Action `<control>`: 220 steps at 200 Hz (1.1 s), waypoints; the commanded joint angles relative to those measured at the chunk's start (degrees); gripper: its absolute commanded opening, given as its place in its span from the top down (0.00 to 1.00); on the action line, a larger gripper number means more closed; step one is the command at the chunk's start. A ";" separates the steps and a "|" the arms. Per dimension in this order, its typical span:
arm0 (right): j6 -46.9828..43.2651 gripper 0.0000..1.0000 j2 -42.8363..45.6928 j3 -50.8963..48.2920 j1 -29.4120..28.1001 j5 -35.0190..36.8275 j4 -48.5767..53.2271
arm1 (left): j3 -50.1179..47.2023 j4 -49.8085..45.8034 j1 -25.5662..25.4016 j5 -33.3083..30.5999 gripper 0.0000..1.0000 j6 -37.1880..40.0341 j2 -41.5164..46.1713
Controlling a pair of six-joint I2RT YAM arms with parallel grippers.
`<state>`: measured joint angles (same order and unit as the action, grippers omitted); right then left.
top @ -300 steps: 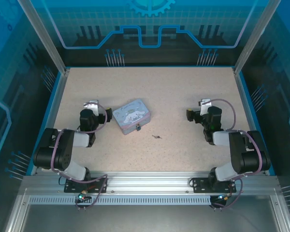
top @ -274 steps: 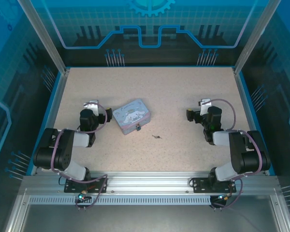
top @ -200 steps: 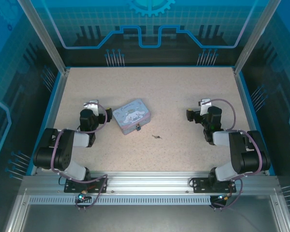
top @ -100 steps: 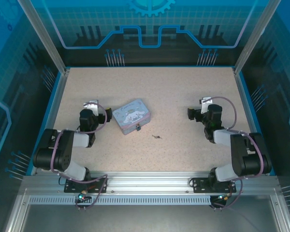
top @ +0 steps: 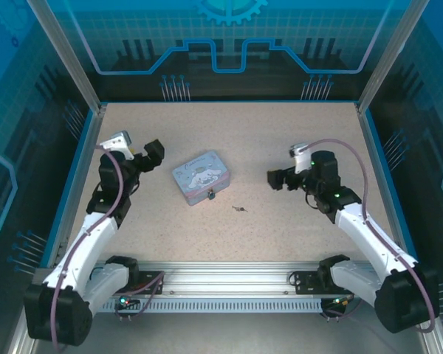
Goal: Unlock the padlock with the key
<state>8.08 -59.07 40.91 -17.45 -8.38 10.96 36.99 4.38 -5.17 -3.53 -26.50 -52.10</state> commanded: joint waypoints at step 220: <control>0.58 0.55 -47.40 26.59 -18.89 -5.11 23.01 | -8.74 -1.88 -13.43 10.47 0.03 -20.51 3.63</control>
<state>8.14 -105.10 66.02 -35.11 -13.72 32.53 28.75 3.22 -18.28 7.18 -47.70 -49.47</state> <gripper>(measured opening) 0.457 0.970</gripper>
